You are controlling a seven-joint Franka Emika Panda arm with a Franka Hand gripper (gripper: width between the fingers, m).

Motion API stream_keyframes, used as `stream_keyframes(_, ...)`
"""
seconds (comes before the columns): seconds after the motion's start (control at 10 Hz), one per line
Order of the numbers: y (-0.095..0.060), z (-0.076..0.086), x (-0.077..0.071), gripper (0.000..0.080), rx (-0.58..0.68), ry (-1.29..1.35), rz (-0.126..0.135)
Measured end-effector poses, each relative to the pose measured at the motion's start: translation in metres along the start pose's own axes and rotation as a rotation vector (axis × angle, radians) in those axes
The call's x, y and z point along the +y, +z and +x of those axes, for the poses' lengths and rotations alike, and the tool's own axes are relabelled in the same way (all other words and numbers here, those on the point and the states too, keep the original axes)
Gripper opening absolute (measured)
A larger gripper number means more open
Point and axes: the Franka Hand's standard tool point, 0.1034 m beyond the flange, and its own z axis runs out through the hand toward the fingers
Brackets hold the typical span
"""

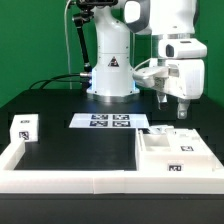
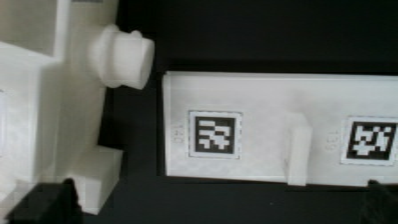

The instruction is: Assemble cabinet

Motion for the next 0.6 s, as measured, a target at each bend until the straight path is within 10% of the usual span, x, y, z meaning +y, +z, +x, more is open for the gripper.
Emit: stream_keyframes(0.6, 0.033, 0.009, -0.027, 0.0797, 0.042, 0.008, 0.041)
